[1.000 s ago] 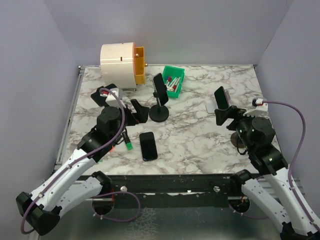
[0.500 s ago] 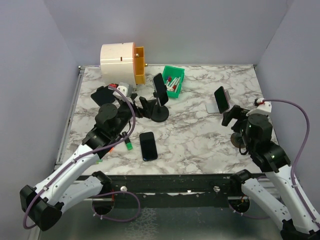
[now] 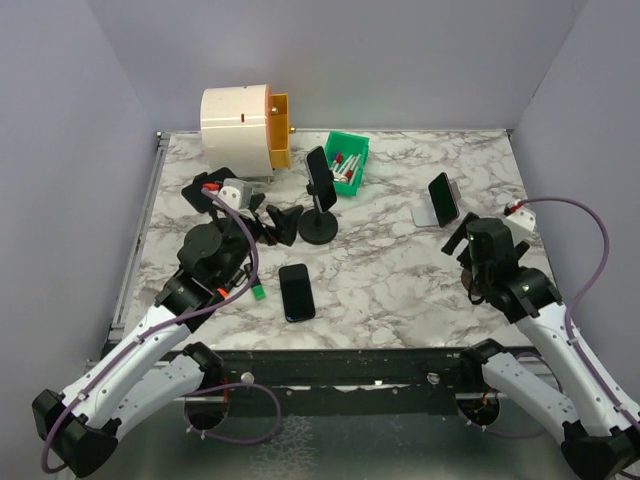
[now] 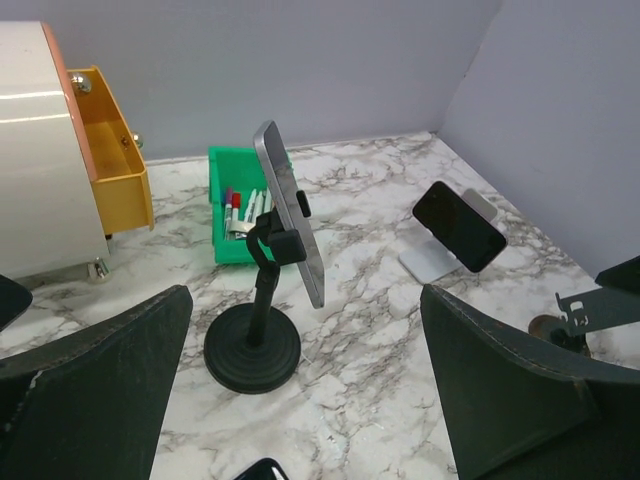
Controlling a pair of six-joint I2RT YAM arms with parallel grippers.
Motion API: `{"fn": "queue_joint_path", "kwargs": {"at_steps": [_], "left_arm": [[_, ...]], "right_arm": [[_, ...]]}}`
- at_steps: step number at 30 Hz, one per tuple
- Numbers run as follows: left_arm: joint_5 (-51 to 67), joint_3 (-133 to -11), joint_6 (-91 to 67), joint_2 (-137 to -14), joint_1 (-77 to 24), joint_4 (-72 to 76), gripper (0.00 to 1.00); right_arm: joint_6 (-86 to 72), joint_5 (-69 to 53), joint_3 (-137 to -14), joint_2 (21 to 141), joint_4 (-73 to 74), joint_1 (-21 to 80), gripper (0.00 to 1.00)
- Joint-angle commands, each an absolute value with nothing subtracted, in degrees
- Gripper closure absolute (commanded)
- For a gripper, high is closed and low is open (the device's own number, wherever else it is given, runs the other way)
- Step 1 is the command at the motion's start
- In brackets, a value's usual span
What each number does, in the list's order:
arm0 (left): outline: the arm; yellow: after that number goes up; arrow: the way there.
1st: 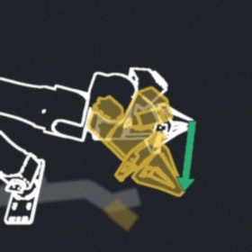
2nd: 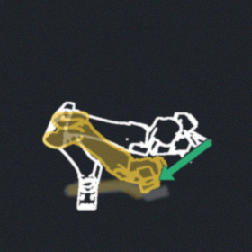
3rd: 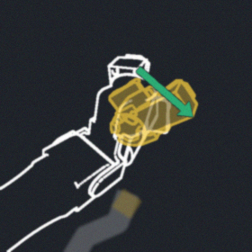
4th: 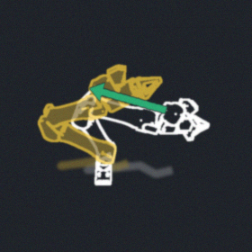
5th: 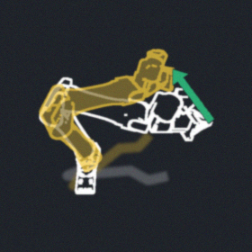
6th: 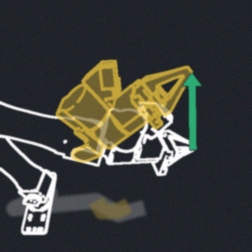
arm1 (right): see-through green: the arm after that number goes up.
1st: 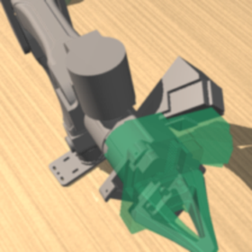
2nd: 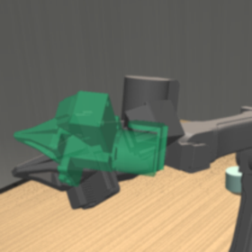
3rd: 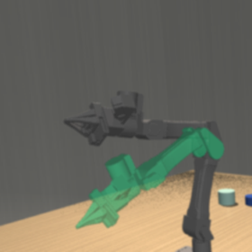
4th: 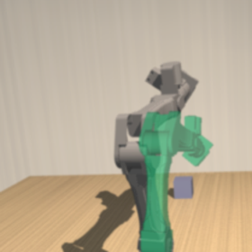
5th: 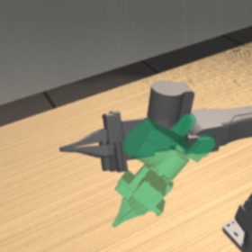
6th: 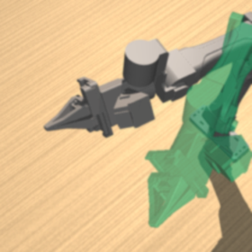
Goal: Remove the phone from the phone stand
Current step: Pick up the phone stand at the center of the board.
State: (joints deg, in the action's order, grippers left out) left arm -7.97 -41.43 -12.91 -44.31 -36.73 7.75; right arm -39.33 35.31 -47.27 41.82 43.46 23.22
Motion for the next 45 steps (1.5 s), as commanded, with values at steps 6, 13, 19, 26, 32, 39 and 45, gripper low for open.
{"fn": "queue_joint_path", "kwargs": {"at_steps": [6,13,19,26,32,39,45], "left_arm": [[-8.3,-42.0,-16.1,-44.6,-37.4,7.5,0.04],[-7.3,-41.7,-17.9,-45.1,-37.4,7.6,0.04],[-7.3,-41.8,-18.3,-45.4,-37.4,7.3,0.04],[-7.0,-41.8,-19.0,-46.6,-37.4,7.2,0.04],[-6.0,-41.8,-20.4,-47.9,-37.5,6.9,0.04],[-6.8,-41.6,-20.7,-47.8,-38.3,6.9,0.04],[-7.0,-41.7,-20.4,-47.6,-38.9,6.7,0.03]], "right_arm": [[-48.6,42.9,-50.3,43.3,47.3,22.4,0.08],[-46.4,38.5,-50.3,45.9,45.2,18.3,0.09],[-49.5,38.0,-49.1,43.8,50.2,14.3,0.10],[-57.5,38.9,-43.6,40.2,54.2,12.8,0.15],[-62.0,41.3,-41.3,39.5,55.1,12.7,0.17],[-65.7,42.8,-39.3,42.0,54.0,11.3,0.20],[-62.6,44.0,-38.8,45.6,49.0,8.0,0.22]]}}
